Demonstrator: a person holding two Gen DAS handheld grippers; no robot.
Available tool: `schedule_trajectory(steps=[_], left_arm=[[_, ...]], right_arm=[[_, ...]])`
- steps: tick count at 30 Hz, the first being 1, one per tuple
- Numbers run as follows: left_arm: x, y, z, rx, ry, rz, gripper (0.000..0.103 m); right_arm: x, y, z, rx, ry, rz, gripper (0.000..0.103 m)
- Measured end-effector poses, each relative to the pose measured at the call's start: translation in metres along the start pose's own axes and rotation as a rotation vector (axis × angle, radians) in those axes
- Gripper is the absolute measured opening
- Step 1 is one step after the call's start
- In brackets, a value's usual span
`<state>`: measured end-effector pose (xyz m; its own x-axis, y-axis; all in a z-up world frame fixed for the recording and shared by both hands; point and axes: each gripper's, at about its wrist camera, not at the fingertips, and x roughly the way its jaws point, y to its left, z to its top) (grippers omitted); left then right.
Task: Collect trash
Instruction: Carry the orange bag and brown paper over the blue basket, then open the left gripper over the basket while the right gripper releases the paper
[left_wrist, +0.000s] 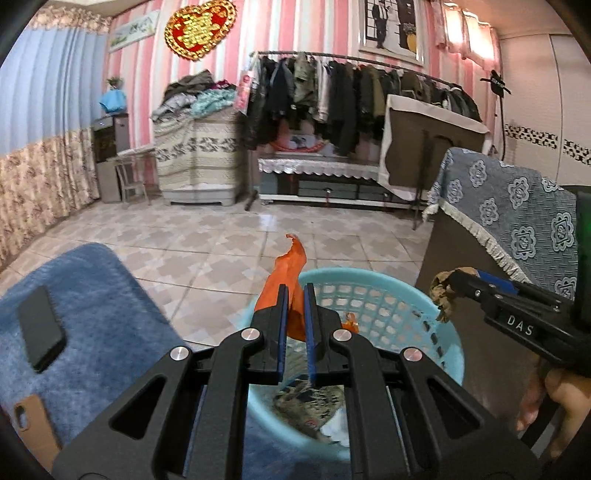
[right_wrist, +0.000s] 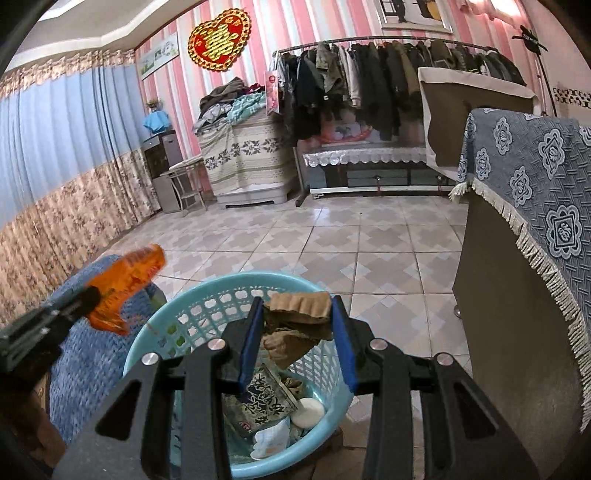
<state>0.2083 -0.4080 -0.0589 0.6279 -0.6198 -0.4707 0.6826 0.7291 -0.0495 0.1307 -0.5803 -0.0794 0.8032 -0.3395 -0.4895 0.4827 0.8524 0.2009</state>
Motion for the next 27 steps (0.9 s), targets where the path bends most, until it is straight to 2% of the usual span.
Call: schedule_trajectory(steps=[5,8,10,11,12,15,18,22,27], left_arm=[[0.023,-0.012,0.003,0.025,0.047,-0.033,0.009],[0.030,-0.015,0.004,0.036,0.066,-0.038,0.018],[0.031,-0.014,0.004,0.031,0.063,-0.014,0.052],[0.030,-0.011,0.004,0.024,0.054,0.006,0.059],[0.025,-0.005,0.004,0.016,0.039,0.028,0.067],[0.022,0.008,0.006,-0.005,0.031,0.064,0.075],[0.016,0.025,0.010,-0.032,0.014,0.156,0.091],[0.010,0.049,0.016,-0.075,-0.001,0.204,0.097],[0.005,0.072,0.012,-0.132,-0.002,0.239,0.098]], right_arm=[[0.007,-0.003,0.003,0.013,0.006,0.003,0.037],[0.008,-0.003,0.001,0.013,0.009,0.003,0.037],[0.008,-0.005,0.001,0.019,0.009,0.004,0.037],[0.008,-0.005,0.000,0.022,0.009,0.004,0.037],[0.009,-0.006,0.000,0.023,0.010,0.003,0.037],[0.010,-0.006,-0.001,0.024,0.011,0.003,0.037],[0.010,-0.007,-0.001,0.021,0.011,0.005,0.037],[0.014,-0.002,-0.004,0.010,0.016,0.011,0.037],[0.018,0.015,-0.008,-0.012,0.012,0.035,0.037]])
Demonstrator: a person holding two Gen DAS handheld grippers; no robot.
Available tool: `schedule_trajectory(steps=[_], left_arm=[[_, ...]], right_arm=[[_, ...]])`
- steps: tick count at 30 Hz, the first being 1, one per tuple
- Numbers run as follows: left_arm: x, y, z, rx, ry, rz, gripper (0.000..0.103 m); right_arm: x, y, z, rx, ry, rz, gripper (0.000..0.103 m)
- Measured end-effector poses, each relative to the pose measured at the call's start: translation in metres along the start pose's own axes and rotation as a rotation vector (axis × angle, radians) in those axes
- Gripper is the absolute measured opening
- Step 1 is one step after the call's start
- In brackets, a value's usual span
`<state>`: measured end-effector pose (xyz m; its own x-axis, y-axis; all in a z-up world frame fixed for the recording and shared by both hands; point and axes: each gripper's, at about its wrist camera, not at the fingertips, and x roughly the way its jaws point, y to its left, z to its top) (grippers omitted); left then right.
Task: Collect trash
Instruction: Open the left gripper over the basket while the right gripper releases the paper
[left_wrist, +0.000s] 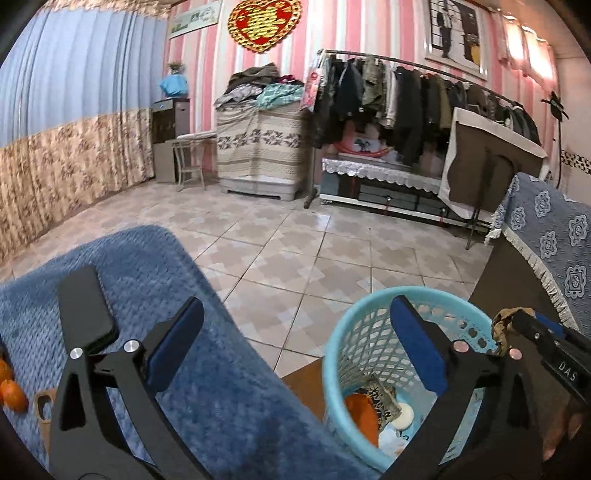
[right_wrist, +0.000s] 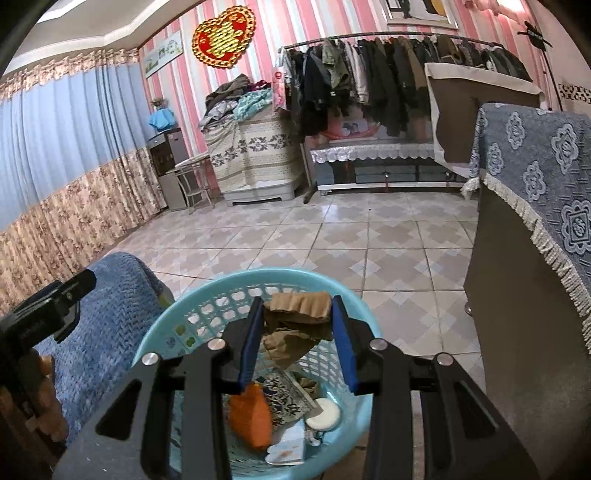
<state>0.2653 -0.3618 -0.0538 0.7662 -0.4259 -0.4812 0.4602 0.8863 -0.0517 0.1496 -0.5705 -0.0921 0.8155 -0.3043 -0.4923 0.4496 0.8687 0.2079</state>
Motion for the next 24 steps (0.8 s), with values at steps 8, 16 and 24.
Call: schedule_trajectory(steps=[8,16,24], left_arm=[[-0.012,0.020,-0.010,-0.011,-0.012,0.061,0.098],[-0.023,0.033,-0.014,-0.018,-0.022,0.096,0.098],[-0.035,0.053,-0.018,-0.051,-0.023,0.117,0.098]], right_arm=[[0.011,0.024,-0.011,-0.003,-0.009,-0.013,0.062],[-0.005,0.027,-0.006,-0.004,-0.072,-0.046,0.089],[-0.007,0.026,-0.001,0.003,-0.066,-0.049,0.090]])
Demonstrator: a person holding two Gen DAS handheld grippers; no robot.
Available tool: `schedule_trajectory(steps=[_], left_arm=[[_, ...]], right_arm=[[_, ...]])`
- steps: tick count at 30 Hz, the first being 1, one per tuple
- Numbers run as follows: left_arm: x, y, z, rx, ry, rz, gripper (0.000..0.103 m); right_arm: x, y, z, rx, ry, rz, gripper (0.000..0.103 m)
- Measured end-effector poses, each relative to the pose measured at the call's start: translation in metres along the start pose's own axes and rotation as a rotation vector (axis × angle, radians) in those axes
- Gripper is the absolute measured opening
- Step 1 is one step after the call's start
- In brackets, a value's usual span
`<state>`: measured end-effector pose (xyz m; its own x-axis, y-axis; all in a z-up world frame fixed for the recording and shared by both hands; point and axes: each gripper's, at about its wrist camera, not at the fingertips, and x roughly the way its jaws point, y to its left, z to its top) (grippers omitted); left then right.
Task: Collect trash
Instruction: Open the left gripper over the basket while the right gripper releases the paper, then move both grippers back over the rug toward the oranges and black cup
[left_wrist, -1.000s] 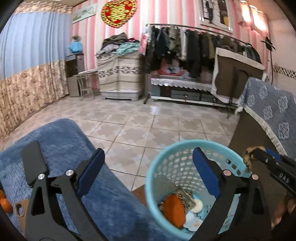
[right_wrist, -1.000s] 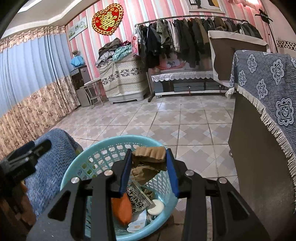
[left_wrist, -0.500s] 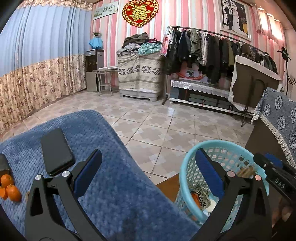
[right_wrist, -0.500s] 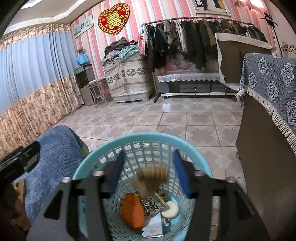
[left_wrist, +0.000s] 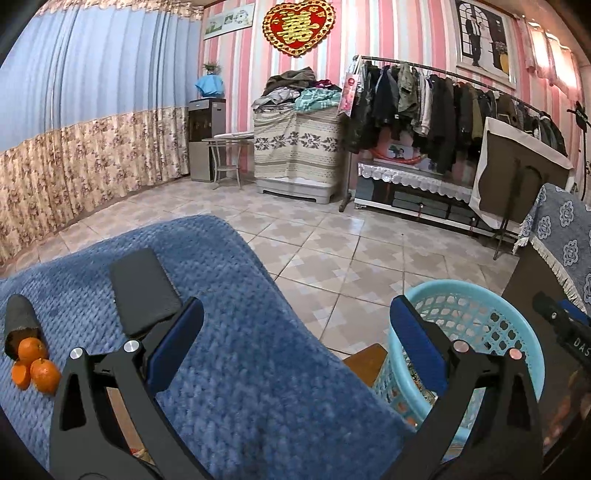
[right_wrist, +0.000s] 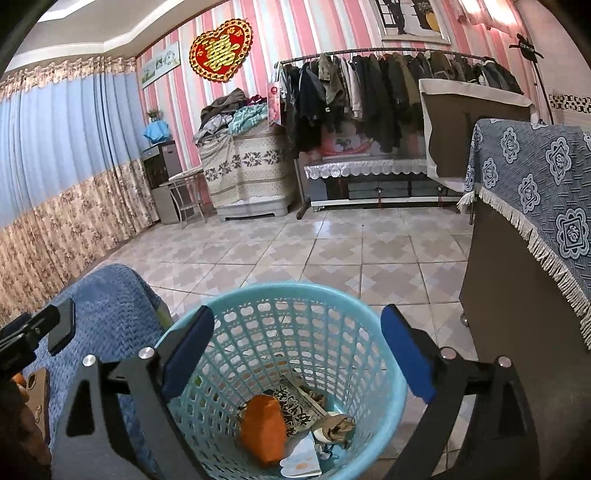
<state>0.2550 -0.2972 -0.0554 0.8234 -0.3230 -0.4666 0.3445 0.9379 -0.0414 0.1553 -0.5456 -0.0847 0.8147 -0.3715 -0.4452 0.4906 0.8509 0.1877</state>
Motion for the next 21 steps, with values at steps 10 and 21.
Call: schedule_trajectory(steps=[10,21], left_arm=[[-0.035,0.030,-0.004,0.013,-0.045,0.067,0.098],[-0.082,0.100,-0.018,-0.061,-0.047,0.190,0.098]], right_arm=[[-0.005,0.037,0.003,-0.039,0.011,0.060,0.090],[-0.022,0.113,-0.010,-0.208,0.025,0.149,0.090]])
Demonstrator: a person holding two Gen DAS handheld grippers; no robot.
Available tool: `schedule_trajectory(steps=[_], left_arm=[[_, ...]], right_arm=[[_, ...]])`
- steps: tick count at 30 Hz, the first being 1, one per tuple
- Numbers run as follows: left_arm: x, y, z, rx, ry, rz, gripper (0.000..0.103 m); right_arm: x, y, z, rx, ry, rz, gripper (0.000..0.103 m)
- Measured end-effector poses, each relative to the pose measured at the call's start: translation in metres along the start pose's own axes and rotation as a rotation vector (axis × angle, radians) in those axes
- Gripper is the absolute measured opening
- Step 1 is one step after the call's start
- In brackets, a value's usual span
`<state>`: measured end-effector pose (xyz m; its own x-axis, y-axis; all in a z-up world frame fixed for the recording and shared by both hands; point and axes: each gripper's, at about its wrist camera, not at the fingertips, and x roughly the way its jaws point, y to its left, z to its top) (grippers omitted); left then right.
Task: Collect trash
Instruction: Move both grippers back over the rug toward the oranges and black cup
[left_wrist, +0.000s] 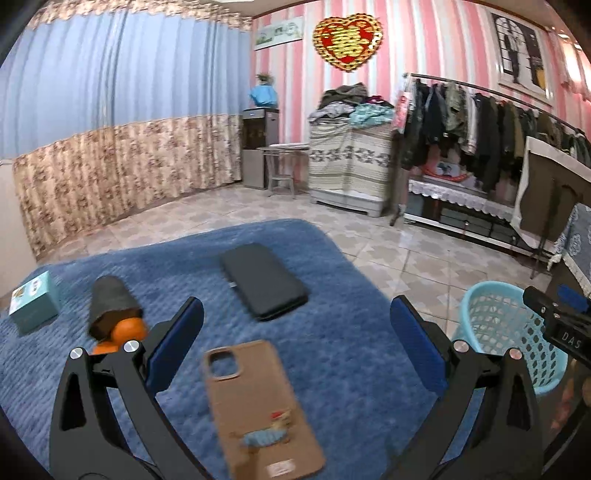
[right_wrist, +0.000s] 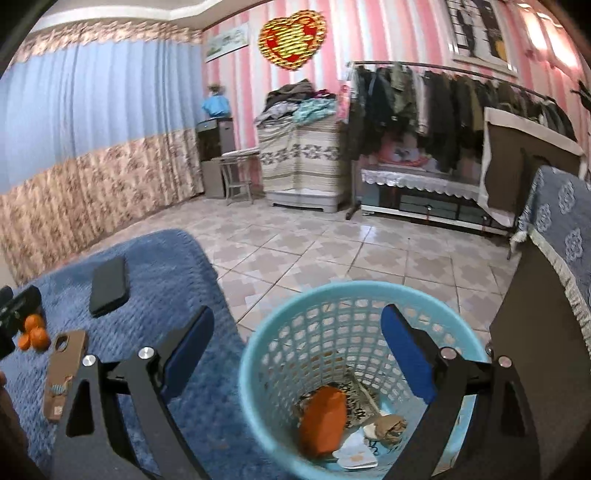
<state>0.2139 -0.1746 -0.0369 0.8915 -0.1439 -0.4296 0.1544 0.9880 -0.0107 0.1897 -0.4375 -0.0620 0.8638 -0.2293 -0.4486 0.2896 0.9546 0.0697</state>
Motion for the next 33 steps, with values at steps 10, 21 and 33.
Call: schedule_trajectory(steps=[10,21,33], left_arm=[[-0.031,0.059,-0.001,-0.006,-0.005,0.117,0.098],[-0.047,0.107,-0.009,-0.012,0.002,0.201,0.098],[-0.034,0.134,-0.026,-0.064,0.045,0.221,0.098]], right_arm=[[-0.009,0.055,0.001,-0.056,0.011,0.099,0.090],[-0.016,0.082,-0.006,-0.081,0.024,0.140,0.090],[-0.012,0.091,-0.005,-0.097,0.041,0.154,0.090]])
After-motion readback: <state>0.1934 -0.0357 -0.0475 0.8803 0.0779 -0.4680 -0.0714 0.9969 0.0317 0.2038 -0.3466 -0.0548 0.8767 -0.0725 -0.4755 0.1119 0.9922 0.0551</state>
